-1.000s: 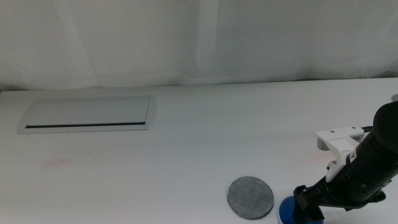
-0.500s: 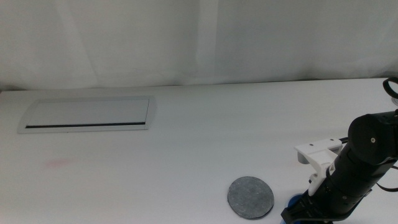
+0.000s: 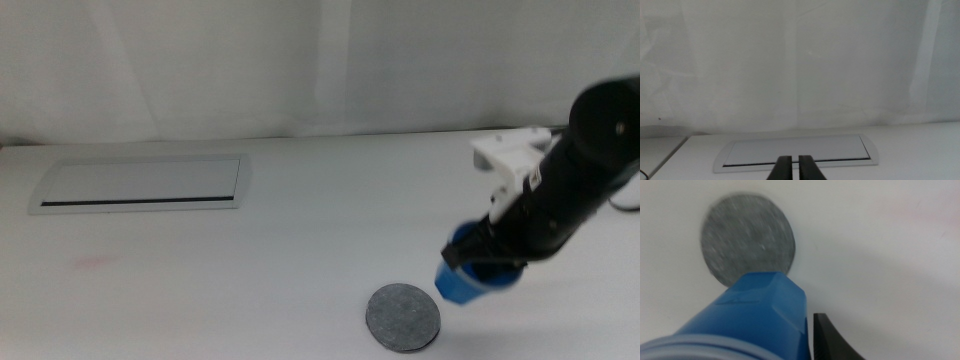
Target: Place an empty cup on a cup mat.
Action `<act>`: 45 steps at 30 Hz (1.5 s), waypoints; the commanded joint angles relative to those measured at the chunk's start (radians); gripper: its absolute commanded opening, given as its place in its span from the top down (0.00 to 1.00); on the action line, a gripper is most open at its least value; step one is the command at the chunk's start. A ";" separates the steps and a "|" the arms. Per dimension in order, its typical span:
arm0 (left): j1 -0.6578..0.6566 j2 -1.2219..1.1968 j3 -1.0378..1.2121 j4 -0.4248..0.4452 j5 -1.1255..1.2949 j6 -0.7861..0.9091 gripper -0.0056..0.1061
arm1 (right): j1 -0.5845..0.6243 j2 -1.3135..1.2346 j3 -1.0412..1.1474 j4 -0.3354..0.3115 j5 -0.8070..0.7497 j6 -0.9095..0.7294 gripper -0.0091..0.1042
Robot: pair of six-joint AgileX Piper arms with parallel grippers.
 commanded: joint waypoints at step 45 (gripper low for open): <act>0.004 -0.006 0.040 -0.002 -0.009 -0.004 0.98 | 0.122 0.322 -0.184 -0.053 0.001 0.114 0.94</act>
